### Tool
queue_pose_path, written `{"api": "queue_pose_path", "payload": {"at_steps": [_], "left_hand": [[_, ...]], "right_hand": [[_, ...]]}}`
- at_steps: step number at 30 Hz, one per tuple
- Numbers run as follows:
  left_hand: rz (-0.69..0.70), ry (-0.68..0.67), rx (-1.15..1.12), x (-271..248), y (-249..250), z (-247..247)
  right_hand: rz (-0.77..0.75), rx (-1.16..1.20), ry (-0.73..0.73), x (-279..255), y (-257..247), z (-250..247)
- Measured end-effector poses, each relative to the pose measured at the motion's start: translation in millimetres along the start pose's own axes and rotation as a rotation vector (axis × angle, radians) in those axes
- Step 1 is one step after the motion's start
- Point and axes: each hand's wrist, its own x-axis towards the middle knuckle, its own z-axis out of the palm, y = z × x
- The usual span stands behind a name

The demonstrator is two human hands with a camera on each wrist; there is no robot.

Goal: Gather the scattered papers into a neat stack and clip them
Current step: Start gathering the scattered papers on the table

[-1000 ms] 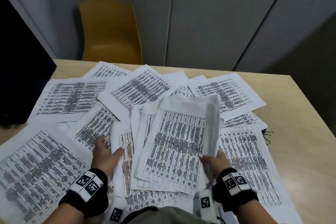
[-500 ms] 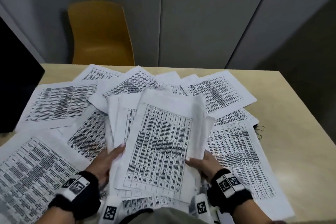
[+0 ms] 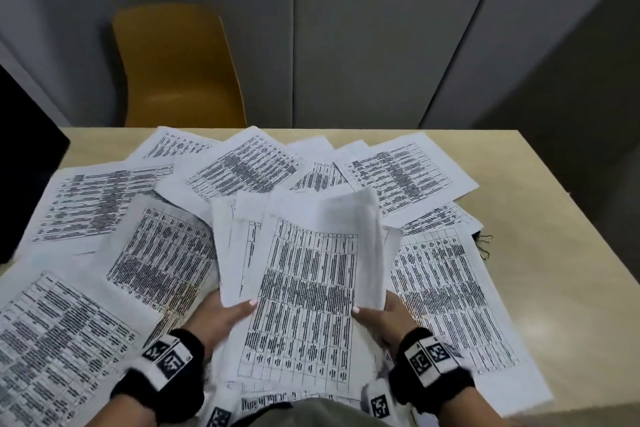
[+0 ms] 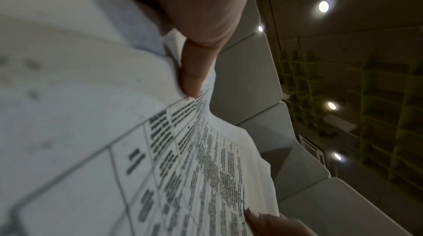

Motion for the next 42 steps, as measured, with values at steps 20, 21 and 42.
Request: {"api": "queue_pose_path", "payload": {"at_steps": [20,21,42], "left_hand": [[-0.116,0.301,0.738,-23.4,-55.2,-41.7],[-0.041,0.3,0.607,-25.9,-56.3,-42.7],[-0.276,0.967,0.317,-29.3,-74.6,-153.0]], "right_hand": [[0.012,-0.172,0.13,20.9,-33.1,18.3],[-0.02,-0.246,0.171,24.8,-31.1,19.7],[-0.039,-0.346,0.174,18.9,-36.3,22.1]]}}
